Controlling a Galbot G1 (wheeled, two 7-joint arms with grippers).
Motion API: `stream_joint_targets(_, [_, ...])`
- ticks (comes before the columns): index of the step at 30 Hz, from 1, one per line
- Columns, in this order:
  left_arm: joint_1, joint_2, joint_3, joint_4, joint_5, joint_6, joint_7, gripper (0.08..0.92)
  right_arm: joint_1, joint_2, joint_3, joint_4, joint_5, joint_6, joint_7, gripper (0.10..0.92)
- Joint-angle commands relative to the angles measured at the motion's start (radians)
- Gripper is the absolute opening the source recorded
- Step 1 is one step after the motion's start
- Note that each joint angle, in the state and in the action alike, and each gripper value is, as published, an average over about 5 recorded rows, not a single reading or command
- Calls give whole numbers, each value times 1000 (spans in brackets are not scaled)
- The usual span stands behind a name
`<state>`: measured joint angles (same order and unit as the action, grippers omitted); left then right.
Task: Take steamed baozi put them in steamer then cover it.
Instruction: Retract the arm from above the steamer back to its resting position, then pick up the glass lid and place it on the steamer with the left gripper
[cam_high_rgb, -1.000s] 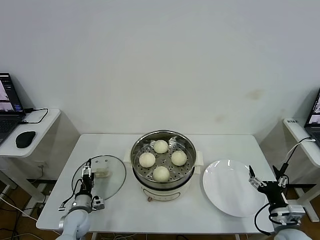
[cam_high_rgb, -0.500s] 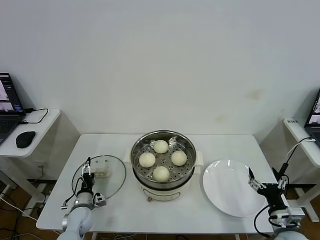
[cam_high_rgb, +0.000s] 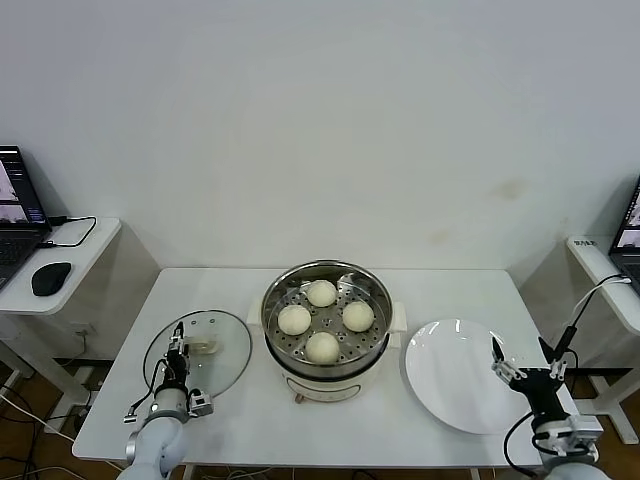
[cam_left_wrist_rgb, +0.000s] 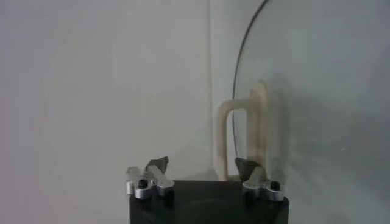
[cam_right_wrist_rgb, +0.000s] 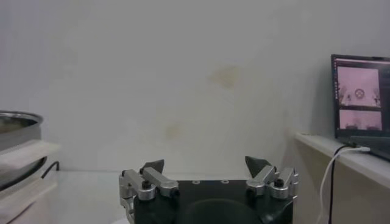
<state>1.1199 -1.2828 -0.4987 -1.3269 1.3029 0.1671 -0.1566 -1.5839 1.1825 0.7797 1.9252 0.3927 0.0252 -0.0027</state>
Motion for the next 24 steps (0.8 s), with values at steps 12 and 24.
stream_joint_targets(12, [-7, 27, 10, 20, -3, -16, -10, 208, -35, -44, -29, -28, -28, 12, -3, 823])
stream_joint_targets(24, [148, 49, -12, -332, 14, 25, 86, 144, -9, -71, -64, -27, -36, -2, -1, 823])
